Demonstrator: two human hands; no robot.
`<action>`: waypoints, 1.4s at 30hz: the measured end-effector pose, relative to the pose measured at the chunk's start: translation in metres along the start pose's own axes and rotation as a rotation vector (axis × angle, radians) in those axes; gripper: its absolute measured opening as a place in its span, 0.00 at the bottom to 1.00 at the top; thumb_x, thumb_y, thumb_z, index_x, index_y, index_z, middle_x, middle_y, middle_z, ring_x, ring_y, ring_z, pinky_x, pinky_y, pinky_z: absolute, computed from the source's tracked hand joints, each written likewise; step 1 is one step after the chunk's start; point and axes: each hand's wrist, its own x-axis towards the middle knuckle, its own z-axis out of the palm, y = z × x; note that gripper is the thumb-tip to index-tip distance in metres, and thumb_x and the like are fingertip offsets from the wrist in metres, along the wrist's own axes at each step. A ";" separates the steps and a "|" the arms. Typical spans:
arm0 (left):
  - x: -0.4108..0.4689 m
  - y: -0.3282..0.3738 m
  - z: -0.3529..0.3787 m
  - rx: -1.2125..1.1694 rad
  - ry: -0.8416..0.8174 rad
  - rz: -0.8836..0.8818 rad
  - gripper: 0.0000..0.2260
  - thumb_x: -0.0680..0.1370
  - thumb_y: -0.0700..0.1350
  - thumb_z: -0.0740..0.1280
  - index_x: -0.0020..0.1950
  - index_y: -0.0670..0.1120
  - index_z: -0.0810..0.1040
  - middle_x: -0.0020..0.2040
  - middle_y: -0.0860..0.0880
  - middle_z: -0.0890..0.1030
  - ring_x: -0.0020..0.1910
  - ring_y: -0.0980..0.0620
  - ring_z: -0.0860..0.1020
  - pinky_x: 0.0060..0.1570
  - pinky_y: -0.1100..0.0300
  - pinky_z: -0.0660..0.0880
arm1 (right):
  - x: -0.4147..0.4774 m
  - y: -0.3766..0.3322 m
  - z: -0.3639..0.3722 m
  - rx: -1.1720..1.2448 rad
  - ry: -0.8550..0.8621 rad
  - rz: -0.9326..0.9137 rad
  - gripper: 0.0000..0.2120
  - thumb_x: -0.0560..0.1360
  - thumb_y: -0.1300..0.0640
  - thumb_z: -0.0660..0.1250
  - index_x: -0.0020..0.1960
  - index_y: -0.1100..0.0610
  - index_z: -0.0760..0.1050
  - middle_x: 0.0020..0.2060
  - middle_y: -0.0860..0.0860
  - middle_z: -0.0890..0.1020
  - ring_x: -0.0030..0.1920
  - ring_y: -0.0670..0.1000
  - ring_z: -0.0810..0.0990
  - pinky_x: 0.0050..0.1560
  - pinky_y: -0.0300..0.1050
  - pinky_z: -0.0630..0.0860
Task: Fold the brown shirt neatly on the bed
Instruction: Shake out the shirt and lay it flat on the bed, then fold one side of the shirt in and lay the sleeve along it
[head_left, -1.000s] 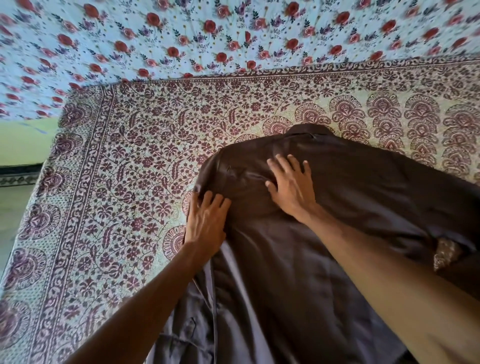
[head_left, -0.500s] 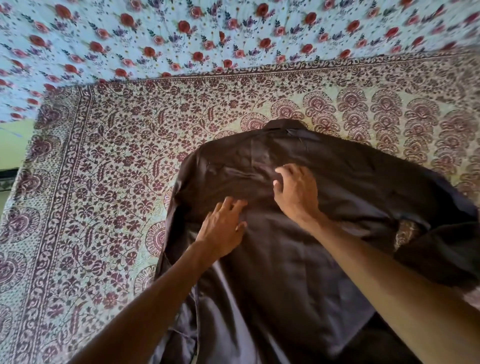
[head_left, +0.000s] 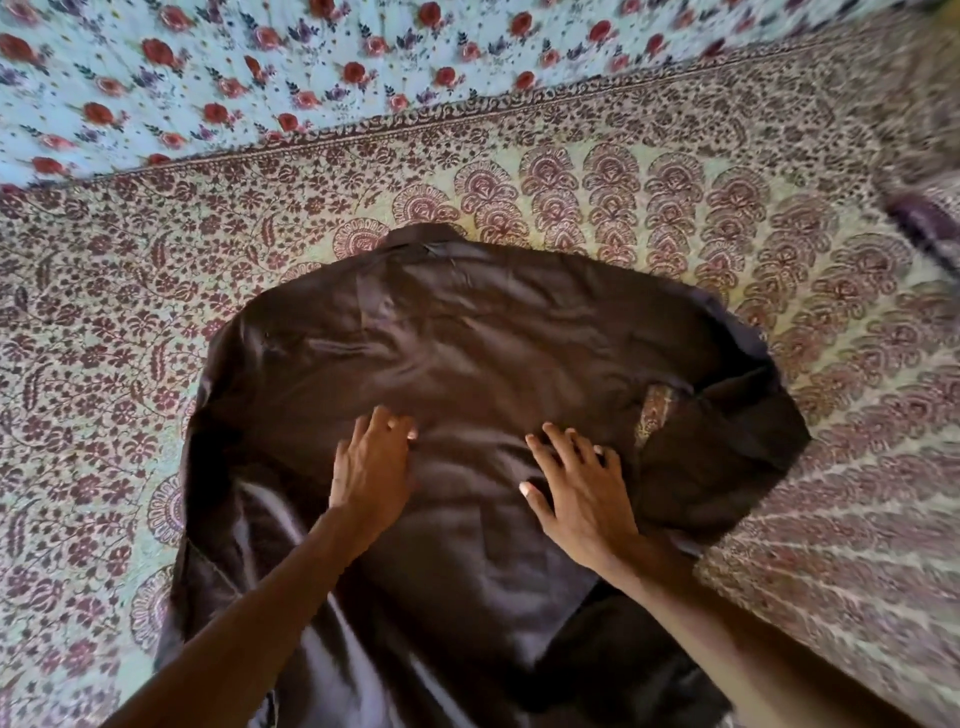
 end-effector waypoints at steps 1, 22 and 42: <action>0.004 0.013 0.005 -0.040 0.002 0.044 0.15 0.76 0.45 0.66 0.62 0.52 0.72 0.60 0.50 0.69 0.60 0.47 0.71 0.51 0.48 0.75 | 0.001 0.003 -0.002 0.002 0.030 -0.026 0.24 0.77 0.40 0.58 0.68 0.50 0.72 0.66 0.50 0.75 0.62 0.54 0.75 0.56 0.57 0.73; 0.066 0.158 0.029 0.298 -0.508 -0.031 0.58 0.64 0.56 0.78 0.77 0.57 0.37 0.76 0.46 0.41 0.73 0.32 0.52 0.57 0.41 0.74 | 0.046 0.150 -0.042 0.192 0.119 0.274 0.17 0.77 0.49 0.63 0.64 0.52 0.74 0.65 0.51 0.73 0.65 0.57 0.72 0.56 0.58 0.71; 0.085 0.220 0.056 0.056 -0.275 -0.007 0.39 0.67 0.58 0.75 0.72 0.60 0.58 0.74 0.47 0.52 0.69 0.33 0.56 0.60 0.32 0.70 | 0.036 0.268 -0.095 0.194 0.399 0.867 0.19 0.70 0.64 0.74 0.59 0.60 0.75 0.58 0.59 0.77 0.59 0.59 0.74 0.59 0.54 0.73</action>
